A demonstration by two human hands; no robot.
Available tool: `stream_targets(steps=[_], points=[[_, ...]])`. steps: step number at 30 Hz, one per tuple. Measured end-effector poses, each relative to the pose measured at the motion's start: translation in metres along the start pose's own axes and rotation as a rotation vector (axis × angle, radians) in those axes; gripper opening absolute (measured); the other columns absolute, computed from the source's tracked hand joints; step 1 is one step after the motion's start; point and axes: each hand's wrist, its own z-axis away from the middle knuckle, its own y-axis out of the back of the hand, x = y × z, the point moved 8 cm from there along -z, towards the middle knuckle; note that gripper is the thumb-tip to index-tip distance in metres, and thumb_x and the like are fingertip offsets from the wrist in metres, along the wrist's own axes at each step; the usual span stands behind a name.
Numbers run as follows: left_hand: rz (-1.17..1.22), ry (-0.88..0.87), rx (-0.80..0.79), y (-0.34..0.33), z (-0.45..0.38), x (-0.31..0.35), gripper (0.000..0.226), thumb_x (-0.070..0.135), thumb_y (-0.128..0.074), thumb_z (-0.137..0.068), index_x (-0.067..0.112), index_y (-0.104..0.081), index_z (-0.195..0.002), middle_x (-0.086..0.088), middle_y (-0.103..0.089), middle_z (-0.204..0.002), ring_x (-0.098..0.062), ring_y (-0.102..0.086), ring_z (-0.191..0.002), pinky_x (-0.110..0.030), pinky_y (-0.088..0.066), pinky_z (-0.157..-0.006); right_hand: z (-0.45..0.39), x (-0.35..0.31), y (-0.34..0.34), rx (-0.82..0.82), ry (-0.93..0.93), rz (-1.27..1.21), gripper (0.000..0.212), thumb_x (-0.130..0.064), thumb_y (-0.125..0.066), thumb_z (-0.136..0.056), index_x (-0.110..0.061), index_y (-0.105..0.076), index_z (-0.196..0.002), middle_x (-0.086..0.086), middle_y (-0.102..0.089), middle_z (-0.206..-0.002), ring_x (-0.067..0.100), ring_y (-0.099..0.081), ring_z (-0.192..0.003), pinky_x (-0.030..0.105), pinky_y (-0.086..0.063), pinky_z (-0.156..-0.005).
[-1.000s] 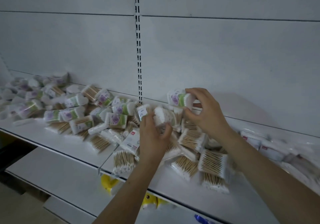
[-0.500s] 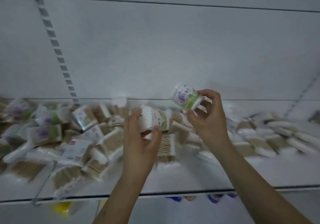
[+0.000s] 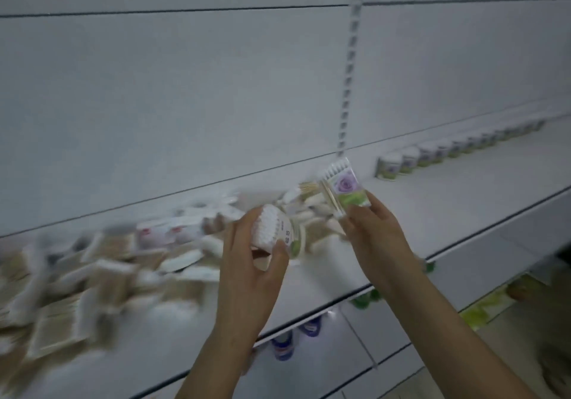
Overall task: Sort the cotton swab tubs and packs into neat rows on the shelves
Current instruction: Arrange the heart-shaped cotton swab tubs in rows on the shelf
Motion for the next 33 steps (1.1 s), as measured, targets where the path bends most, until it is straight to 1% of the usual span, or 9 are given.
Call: stream_targets(steps=[5, 7, 10, 13, 16, 18, 21, 30, 33], points=[[0.034, -0.002, -0.119, -0.125, -0.011, 0.014, 0.043, 0.031, -0.061, -0.090, 0.049, -0.045, -0.125, 0.022, -0.048, -0.121, -0.006, -0.059, -0.106, -0.011, -0.051, -0.075, -0.015, -0.031, 0.115, 0.067, -0.051, -0.267, 0.026, -0.018, -0.057, -0.087, -0.009, -0.074, -0.104, 0.011, -0.072, -0.113, 0.020, -0.068, -0.104, 0.028, -0.057, -0.087], [0.008, -0.009, -0.154, -0.159, -0.017, 0.020, 0.046, 0.025, -0.062, -0.092, 0.048, -0.044, -0.128, 0.023, -0.047, -0.121, -0.007, -0.060, -0.106, -0.011, -0.051, -0.075, -0.019, -0.039, 0.153, 0.122, -0.079, -0.228, 0.034, -0.027, -0.058, -0.084, -0.010, -0.069, -0.112, 0.014, -0.070, -0.118, 0.022, -0.065, -0.107, 0.032, -0.057, -0.091], [-0.035, 0.003, -0.183, -0.194, -0.033, 0.018, 0.045, 0.037, -0.060, -0.091, 0.049, -0.043, -0.130, 0.026, -0.046, -0.120, -0.016, -0.062, -0.105, -0.012, -0.052, -0.075, -0.029, -0.045, 0.191, 0.122, -0.125, -0.144, 0.051, -0.039, -0.073, -0.077, -0.011, -0.067, -0.119, 0.019, -0.063, -0.130, 0.021, -0.064, -0.107, 0.029, -0.056, -0.090], [-0.051, 0.023, -0.192, -0.221, -0.055, 0.010, 0.047, 0.044, -0.062, -0.087, 0.045, -0.046, -0.131, 0.013, -0.048, -0.126, -0.021, -0.059, -0.115, -0.020, -0.057, -0.079, -0.044, -0.049, 0.208, 0.053, -0.128, -0.126, 0.072, -0.044, -0.089, -0.063, -0.007, -0.066, -0.121, 0.017, -0.066, -0.127, 0.023, -0.065, -0.111, 0.029, -0.054, -0.094], [-0.022, 0.101, -0.230, -0.248, -0.073, 0.000, 0.050, 0.028, -0.068, -0.090, 0.038, -0.046, -0.133, 0.010, -0.052, -0.127, -0.012, -0.066, -0.100, -0.012, -0.053, -0.072, -0.065, -0.046, 0.221, 0.071, -0.147, 0.032, 0.057, -0.027, -0.077, -0.075, -0.009, -0.060, -0.126, 0.005, -0.069, -0.124, 0.020, -0.064, -0.118, 0.038, -0.048, -0.106], [-0.049, 0.098, -0.256, -0.260, -0.086, -0.007, 0.049, 0.030, -0.071, -0.089, 0.036, -0.046, -0.131, 0.009, -0.055, -0.124, -0.007, -0.068, -0.091, -0.017, -0.055, -0.073, -0.082, -0.045, 0.229, 0.096, -0.147, 0.256, 0.050, -0.022, -0.077, -0.077, -0.018, -0.061, -0.124, -0.003, -0.072, -0.117, 0.013, -0.066, -0.112, 0.037, -0.049, -0.104], [-0.097, 0.064, -0.266, -0.269, -0.111, -0.024, 0.047, 0.033, -0.073, -0.086, 0.039, -0.050, -0.127, 0.011, -0.052, -0.125, -0.012, -0.063, -0.103, -0.030, -0.058, -0.083, -0.114, -0.045, 0.236, 0.097, -0.120, 0.476, 0.052, -0.020, -0.082, -0.078, -0.024, -0.059, -0.124, -0.007, -0.073, -0.111, 0.006, -0.069, -0.102, 0.029, -0.054, -0.092], [-0.234, 0.047, -0.194, -0.275, -0.150, -0.068, 0.055, 0.032, -0.072, -0.086, 0.033, -0.051, -0.136, 0.014, -0.040, -0.122, -0.003, -0.055, -0.103, -0.031, -0.054, -0.091, -0.212, -0.050, 0.200, -0.070, 0.089, 0.873, 0.070, -0.025, -0.082, -0.078, -0.038, -0.038, -0.131, -0.014, -0.065, -0.109, 0.002, -0.068, -0.089, 0.017, -0.055, -0.074], [-0.233, 0.058, -0.206, -0.278, -0.148, -0.073, 0.055, 0.038, -0.068, -0.084, 0.035, -0.052, -0.136, 0.016, -0.036, -0.121, 0.001, -0.053, -0.105, -0.029, -0.053, -0.093, -0.230, -0.055, 0.195, -0.138, 0.209, 0.962, 0.073, -0.025, -0.082, -0.079, -0.037, -0.039, -0.137, -0.013, -0.056, -0.123, 0.002, -0.064, -0.100, 0.012, -0.053, -0.078]])
